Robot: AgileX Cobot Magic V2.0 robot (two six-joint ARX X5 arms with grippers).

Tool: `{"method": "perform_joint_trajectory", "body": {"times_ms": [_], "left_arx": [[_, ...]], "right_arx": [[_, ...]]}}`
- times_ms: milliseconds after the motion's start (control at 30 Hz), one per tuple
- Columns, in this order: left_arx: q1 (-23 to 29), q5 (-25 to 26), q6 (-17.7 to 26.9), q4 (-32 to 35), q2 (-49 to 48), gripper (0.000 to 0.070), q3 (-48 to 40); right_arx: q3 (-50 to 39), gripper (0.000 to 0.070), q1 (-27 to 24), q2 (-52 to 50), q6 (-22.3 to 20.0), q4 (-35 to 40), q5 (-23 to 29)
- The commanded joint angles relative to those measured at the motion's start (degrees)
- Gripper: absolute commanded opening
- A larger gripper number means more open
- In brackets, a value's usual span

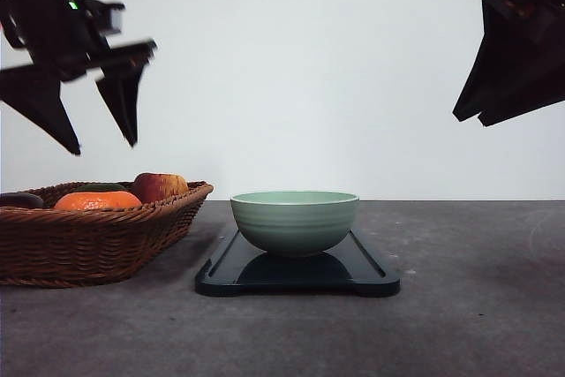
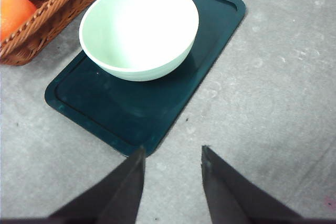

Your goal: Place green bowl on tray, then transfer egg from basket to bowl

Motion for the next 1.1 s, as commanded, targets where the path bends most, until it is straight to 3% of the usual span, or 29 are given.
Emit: {"method": "perform_joint_trajectory", "body": {"times_ms": [0,300,933,1000,1067], "left_arx": [[-0.25,-1.03,0.0,0.67,2.06,0.0473,1.42],[-0.31,-3.59,-0.07,3.84,8.13,0.0472,1.42],[-0.34,-3.54,-0.11,5.16,13.29,0.047,1.42],[-0.44,-3.53,-0.15,5.27,13.3,0.0458,1.42],[-0.44,-3.53,-0.24,5.3,13.3,0.0401,1.42]], "right_arx": [[0.37,0.0209,0.24,0.42,1.08,0.63,0.09],[0.37,0.0209,0.24,0.42,1.84,0.68,0.09],[0.37,0.0209,0.24,0.42,1.88,1.14,0.13],[0.37,0.0209,0.24,0.42,1.94,1.14,0.13],[0.37,0.0209,0.24,0.42,2.04,1.14,0.15]]}}
